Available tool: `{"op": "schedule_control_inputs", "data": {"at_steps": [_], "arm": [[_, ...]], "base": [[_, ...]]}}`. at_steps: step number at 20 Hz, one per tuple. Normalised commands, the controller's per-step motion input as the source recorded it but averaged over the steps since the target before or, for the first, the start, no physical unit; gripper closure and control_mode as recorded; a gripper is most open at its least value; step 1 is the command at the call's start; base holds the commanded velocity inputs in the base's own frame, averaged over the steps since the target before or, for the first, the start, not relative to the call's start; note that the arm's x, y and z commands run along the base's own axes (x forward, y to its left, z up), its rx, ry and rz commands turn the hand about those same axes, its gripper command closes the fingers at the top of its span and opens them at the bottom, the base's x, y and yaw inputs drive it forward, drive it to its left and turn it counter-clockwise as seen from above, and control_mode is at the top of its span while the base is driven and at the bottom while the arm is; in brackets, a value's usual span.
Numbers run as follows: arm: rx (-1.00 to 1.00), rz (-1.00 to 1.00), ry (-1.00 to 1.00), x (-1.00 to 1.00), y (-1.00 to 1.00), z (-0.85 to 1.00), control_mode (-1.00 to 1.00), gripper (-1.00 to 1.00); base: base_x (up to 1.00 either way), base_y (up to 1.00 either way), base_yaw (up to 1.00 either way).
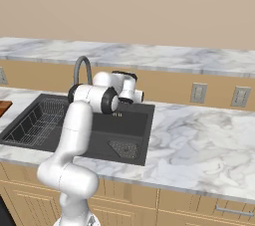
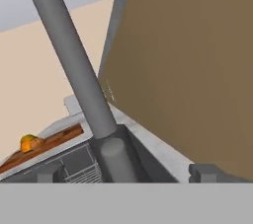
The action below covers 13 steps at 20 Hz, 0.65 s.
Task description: Pick the orange, pear, tangerine from the sink and place them on the cutting board to airdry. Then turn off the sink faucet.
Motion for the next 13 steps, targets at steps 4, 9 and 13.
{"op": "schedule_control_inputs", "data": {"at_steps": [4, 9, 13], "arm": [[-0.16, 0.07, -0.01, 0.7, 0.95, 0.71, -1.0, -1.0], [-0.2, 0.06, 0.0, 0.69, 0.93, 0.63, -1.0, -1.0], [-0.22, 0.08, 0.0, 0.59, 0.83, 0.41, -1.0, -1.0]], "base": [[0.0, 0.0, 0.0], [0.0, 0.0, 0.0], [0.0, 0.0, 0.0]]}}
